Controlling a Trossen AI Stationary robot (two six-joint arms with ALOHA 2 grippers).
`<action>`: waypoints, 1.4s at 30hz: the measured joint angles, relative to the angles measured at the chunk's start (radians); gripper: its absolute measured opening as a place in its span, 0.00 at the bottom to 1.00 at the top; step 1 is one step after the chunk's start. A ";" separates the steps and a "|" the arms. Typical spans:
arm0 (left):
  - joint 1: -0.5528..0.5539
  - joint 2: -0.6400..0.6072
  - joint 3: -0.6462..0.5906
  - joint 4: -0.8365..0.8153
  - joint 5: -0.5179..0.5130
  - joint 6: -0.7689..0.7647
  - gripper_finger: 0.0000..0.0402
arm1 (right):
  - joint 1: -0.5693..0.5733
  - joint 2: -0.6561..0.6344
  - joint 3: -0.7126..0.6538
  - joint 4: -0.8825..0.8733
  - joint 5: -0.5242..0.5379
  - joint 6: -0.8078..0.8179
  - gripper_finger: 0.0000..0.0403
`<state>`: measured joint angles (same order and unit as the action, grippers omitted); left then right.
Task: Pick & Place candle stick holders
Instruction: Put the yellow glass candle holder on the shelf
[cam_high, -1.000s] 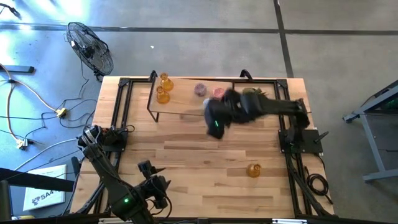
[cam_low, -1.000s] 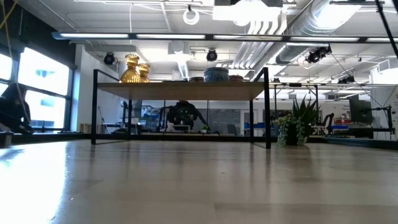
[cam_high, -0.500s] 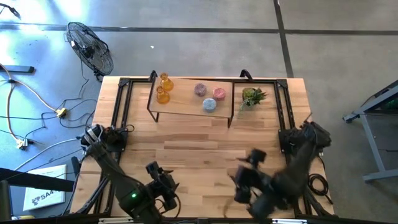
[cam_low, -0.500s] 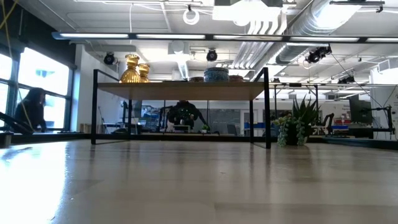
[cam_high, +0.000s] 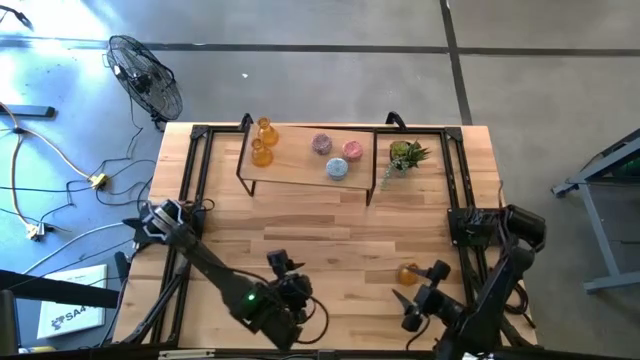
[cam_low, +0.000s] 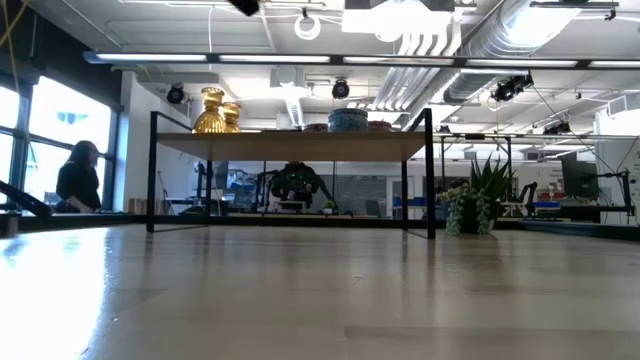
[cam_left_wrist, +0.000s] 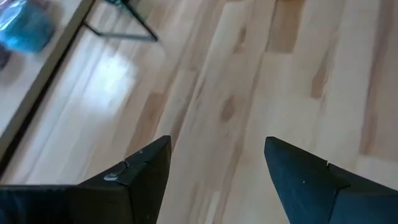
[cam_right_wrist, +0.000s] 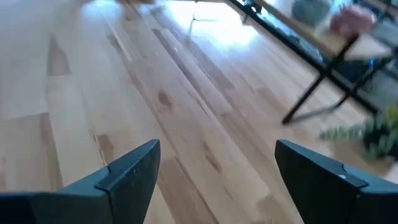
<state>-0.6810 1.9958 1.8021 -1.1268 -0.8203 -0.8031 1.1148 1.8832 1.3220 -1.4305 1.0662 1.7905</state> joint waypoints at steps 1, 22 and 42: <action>0.013 0.009 0.004 0.025 0.018 0.021 0.63 | 0.013 0.000 -0.013 -0.006 -0.008 0.042 0.77; 0.072 0.052 0.000 0.048 0.156 0.146 0.63 | 0.177 0.151 -0.029 -0.025 -0.196 0.417 0.77; 0.072 0.052 0.000 0.091 0.180 0.205 0.63 | 0.037 0.371 -0.038 -0.046 -0.339 0.462 0.77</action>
<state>-0.6086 2.0483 1.8023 -1.0355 -0.6406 -0.5984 1.1520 2.2543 1.2842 -1.4766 0.7270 2.2520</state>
